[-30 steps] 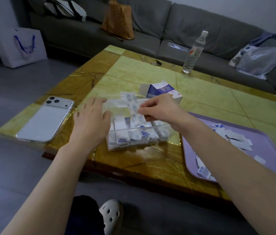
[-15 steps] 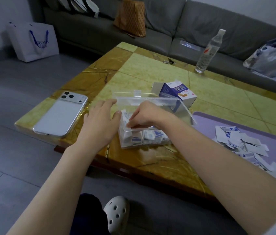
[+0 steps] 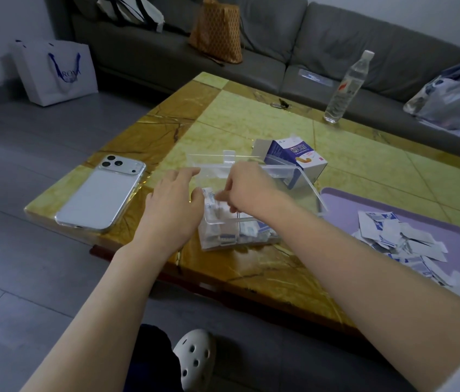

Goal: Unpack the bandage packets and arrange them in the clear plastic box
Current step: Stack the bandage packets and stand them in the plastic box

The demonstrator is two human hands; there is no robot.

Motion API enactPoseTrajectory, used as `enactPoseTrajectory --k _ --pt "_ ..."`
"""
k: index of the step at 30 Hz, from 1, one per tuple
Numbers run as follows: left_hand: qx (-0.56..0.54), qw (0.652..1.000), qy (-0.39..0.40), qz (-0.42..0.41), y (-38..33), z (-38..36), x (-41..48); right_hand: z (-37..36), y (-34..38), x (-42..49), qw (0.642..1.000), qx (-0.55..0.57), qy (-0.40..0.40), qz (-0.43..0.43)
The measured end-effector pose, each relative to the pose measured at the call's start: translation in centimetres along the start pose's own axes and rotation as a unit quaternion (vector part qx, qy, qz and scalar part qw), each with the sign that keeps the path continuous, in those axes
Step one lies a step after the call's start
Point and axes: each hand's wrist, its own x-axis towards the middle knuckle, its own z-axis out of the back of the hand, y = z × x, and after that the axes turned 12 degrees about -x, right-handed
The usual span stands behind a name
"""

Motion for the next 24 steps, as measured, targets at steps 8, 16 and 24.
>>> enactPoseTrajectory --k 8,16,24 --pt "-0.004 1.0 0.002 0.006 0.0 -0.2 0.1 0.3 -1.4 0.1 0.992 0.064 0.102 -0.036" --pt "-0.009 1.0 0.0 0.009 0.0 -0.3 0.1 0.0 -0.4 0.2 0.993 0.084 0.074 -0.028" --pt "-0.006 1.0 0.0 0.007 -0.1 -0.4 0.1 0.7 -0.3 -0.6 0.992 0.045 0.116 -0.006"
